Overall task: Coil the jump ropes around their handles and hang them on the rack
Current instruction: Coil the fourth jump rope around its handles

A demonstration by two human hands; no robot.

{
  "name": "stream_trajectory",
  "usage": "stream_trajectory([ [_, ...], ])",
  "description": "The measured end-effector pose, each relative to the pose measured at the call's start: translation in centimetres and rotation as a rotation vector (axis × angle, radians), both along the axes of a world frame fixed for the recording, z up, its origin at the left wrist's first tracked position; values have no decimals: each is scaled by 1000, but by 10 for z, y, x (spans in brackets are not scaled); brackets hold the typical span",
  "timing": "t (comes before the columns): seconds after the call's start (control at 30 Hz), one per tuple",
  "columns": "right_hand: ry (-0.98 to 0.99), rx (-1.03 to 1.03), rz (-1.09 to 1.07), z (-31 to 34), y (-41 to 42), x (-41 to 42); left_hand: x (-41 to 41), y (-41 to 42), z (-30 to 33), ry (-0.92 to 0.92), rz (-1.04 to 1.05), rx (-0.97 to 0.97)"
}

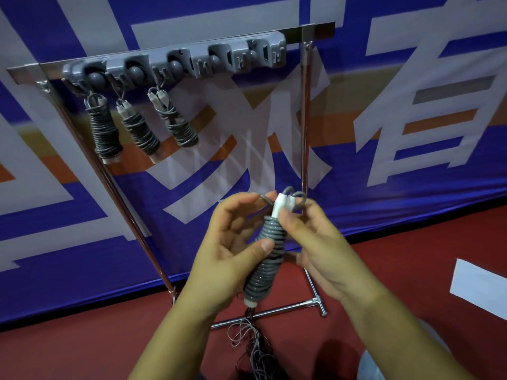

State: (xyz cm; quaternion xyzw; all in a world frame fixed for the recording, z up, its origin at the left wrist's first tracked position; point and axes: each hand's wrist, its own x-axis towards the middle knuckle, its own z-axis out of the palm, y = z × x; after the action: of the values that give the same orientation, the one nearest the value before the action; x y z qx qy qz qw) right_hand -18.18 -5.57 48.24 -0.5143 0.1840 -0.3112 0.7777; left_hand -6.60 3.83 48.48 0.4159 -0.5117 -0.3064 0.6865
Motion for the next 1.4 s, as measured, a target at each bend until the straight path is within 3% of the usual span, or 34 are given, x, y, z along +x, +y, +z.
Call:
stream_trajectory([
  [0.07,-30,40,106,-1,5,0,-2,-2,3,55,-3,-3],
  [0.17,-82,-63,156,1,10,1,-6,-4,8,87,-14,-8],
  [0.37,-183,-136,60,2,10,0,-12,-7,14,170,0,41],
  [0.6,-84,-257,-45,0,4,-7,-4,-5,22,144,71,37],
  [0.83,-86,-219,-175,-2,6,-7,-13,1,17,288,30,-14],
  [1.03,-136,-100,-39,3,5,-8,-9,4,33,141,-39,1],
  [1.4,-193,-271,71,3,8,-8,2,-4,52,206,70,187],
])
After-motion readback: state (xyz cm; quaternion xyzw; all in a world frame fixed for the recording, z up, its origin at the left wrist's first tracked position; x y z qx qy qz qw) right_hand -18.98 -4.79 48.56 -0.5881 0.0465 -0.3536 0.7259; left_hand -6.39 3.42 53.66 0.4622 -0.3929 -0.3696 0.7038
